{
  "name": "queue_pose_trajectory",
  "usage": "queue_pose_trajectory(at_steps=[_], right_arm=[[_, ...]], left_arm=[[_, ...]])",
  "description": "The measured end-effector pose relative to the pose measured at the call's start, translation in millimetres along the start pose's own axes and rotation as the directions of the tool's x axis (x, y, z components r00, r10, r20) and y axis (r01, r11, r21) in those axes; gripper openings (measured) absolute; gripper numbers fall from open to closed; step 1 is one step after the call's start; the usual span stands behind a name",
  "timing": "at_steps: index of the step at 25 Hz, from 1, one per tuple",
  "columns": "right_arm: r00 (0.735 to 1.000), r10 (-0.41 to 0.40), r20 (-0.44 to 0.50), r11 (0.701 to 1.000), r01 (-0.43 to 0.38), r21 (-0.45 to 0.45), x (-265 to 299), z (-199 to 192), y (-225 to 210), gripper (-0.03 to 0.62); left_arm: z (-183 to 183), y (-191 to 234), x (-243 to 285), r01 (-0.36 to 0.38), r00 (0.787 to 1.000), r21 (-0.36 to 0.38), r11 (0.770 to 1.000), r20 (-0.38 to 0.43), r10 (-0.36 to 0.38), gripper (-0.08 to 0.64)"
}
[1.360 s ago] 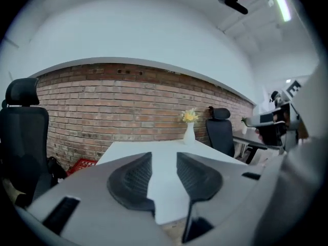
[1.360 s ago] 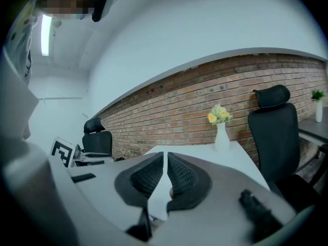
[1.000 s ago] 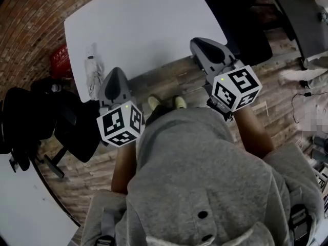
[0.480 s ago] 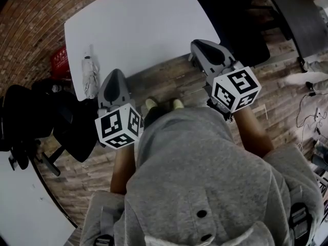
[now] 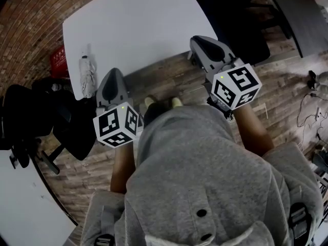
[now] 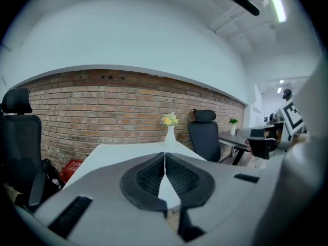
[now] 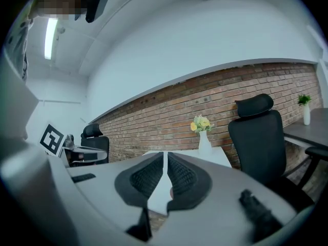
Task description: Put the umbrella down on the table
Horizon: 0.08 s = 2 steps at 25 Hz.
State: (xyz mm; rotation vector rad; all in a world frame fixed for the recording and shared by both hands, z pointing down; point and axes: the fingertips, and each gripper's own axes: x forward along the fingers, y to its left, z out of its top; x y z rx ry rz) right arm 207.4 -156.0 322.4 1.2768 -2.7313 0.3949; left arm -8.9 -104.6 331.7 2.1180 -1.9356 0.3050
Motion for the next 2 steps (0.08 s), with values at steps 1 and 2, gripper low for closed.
queue_pose_trajectory(at_steps=[1, 2], right_arm=[[1.000, 0.000, 0.001, 1.000, 0.000, 0.001, -1.0, -0.2, -1.8, 0.040], [1.000, 0.000, 0.001, 1.000, 0.000, 0.003, -2.1, -0.4, -3.5, 0.040]], left_arm=[[-0.9, -2.0, 0.8, 0.001, 1.000, 0.001, 1.000, -0.003, -0.001, 0.017], [-1.7, -4.0, 1.6, 0.003, 1.000, 0.002, 1.000, -0.006, -0.002, 0.017]])
